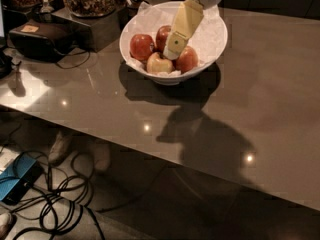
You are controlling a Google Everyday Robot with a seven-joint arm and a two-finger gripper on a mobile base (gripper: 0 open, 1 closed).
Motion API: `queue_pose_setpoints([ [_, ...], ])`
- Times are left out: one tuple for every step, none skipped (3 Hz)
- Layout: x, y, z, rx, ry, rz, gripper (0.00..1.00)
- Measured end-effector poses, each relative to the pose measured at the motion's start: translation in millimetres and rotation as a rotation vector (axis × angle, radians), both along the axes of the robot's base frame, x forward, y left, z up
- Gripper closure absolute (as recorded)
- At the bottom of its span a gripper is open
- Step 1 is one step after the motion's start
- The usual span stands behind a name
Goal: Pick apple from white bowl
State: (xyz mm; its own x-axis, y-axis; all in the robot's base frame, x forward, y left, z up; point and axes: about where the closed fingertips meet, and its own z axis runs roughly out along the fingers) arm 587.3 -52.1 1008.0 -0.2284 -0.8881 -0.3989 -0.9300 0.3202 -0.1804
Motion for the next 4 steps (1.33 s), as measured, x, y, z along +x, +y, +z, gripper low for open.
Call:
queue_pose_setpoints([
  [5,-3,-4,0.041,0.010,-0.026,0.00],
  [27,-5,-8,0.126,0.039,-0.115,0.00],
  [49,-6,-13,0.164,0.072,-0.188,0.00],
  [52,-7,-12,0.171,0.071,-0.199,0.00],
])
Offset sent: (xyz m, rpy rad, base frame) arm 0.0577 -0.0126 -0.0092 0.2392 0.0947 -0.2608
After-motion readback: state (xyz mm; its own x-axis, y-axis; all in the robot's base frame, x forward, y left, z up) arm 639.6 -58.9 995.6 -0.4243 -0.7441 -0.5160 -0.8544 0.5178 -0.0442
